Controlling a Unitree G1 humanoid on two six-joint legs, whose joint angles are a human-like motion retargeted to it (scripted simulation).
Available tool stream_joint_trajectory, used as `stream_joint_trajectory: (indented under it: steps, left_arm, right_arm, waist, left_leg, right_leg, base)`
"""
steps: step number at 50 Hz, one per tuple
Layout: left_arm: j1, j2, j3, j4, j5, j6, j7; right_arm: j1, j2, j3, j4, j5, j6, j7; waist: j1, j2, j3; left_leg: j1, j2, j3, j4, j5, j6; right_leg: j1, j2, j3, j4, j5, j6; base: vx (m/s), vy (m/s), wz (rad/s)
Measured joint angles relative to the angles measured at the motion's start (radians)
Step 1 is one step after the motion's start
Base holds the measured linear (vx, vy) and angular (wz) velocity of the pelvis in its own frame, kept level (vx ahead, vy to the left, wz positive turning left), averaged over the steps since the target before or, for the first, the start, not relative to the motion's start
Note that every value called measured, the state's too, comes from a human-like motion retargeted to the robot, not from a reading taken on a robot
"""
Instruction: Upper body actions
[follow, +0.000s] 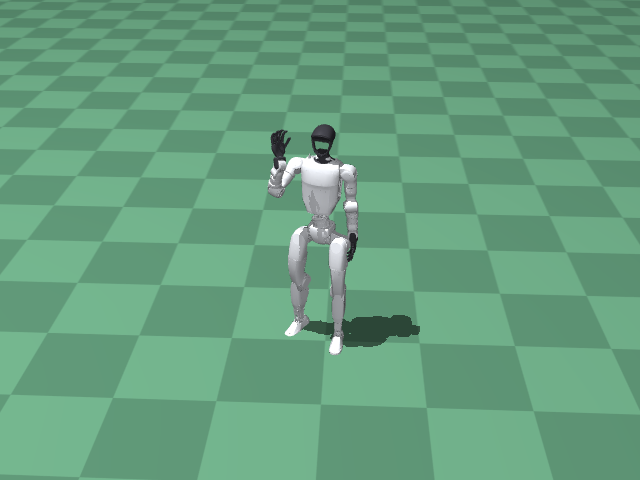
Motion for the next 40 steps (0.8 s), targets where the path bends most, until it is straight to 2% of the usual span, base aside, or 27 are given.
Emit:
stream_joint_trajectory:
  steps: [40]
  left_arm:
    - [0.006,-0.008,0.014,0.005,0.0,-0.002,-0.002]
  right_arm:
    - [0.244,0.022,0.009,-0.134,-0.003,-0.04,0.037]
  waist:
    - [-0.023,0.013,-0.004]
  left_leg:
    - [0.011,0.014,0.013,-0.001,0.0,-0.012]
  right_leg:
    - [-0.004,0.001,0.013,0.004,0.005,0.0]
  base:
    - [0.0,0.0,0.0]
